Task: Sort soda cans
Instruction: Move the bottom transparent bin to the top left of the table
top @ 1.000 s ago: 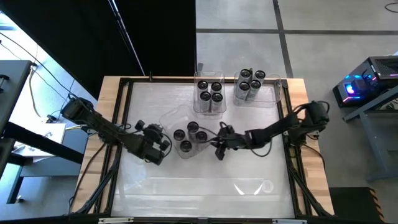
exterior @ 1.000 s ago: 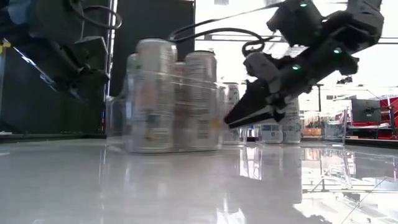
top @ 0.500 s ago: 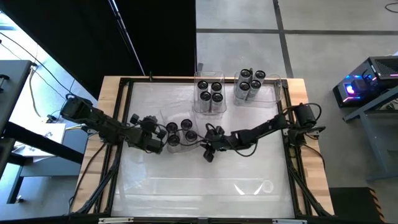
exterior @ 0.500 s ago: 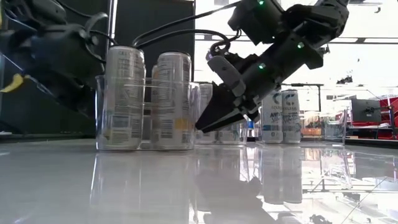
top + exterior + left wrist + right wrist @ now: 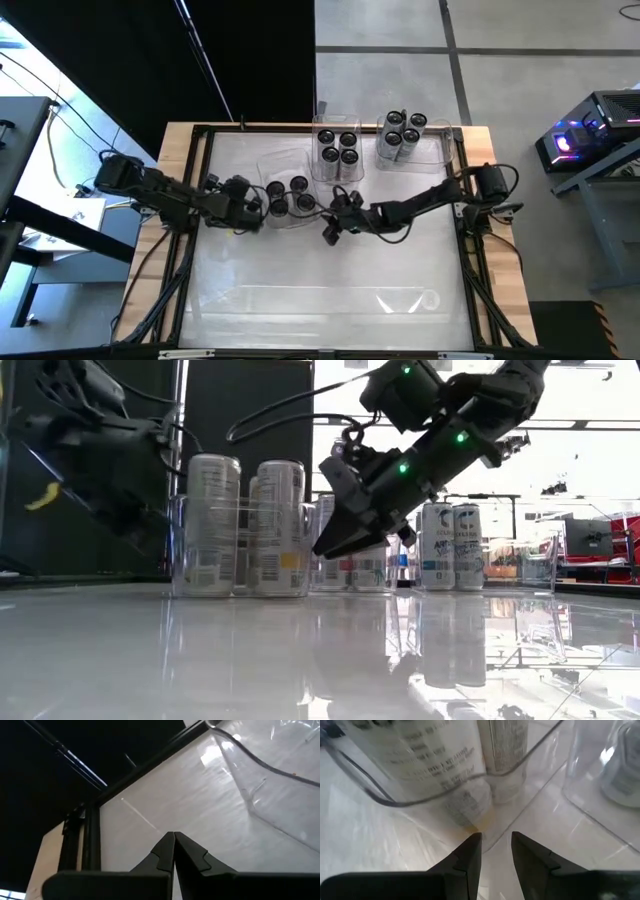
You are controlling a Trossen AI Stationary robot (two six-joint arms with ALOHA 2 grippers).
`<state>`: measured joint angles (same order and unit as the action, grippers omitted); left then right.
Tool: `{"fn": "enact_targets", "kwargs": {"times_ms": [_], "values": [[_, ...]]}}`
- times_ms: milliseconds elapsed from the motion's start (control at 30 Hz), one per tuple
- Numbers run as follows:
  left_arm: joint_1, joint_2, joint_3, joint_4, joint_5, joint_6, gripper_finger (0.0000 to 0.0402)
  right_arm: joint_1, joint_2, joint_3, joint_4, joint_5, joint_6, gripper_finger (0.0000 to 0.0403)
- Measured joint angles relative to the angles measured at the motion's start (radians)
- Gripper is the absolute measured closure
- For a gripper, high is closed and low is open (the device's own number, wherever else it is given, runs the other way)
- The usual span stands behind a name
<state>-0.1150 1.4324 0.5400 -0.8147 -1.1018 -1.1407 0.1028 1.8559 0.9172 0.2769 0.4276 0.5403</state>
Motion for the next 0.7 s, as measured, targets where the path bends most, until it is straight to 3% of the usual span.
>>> {"fn": "enact_targets", "kwargs": {"times_ms": [400,700], "values": [[-0.255,-0.086,0.000,-0.104,0.165,-0.186,0.0401,0.033,-0.119,0.001,-0.244,0.006,0.041,0.0300],[-0.535,-0.043,0.000,0.029,0.218,-0.411,0.0401,0.045,-0.029,-0.001,-0.116,0.038,-0.001,0.0300]]}}
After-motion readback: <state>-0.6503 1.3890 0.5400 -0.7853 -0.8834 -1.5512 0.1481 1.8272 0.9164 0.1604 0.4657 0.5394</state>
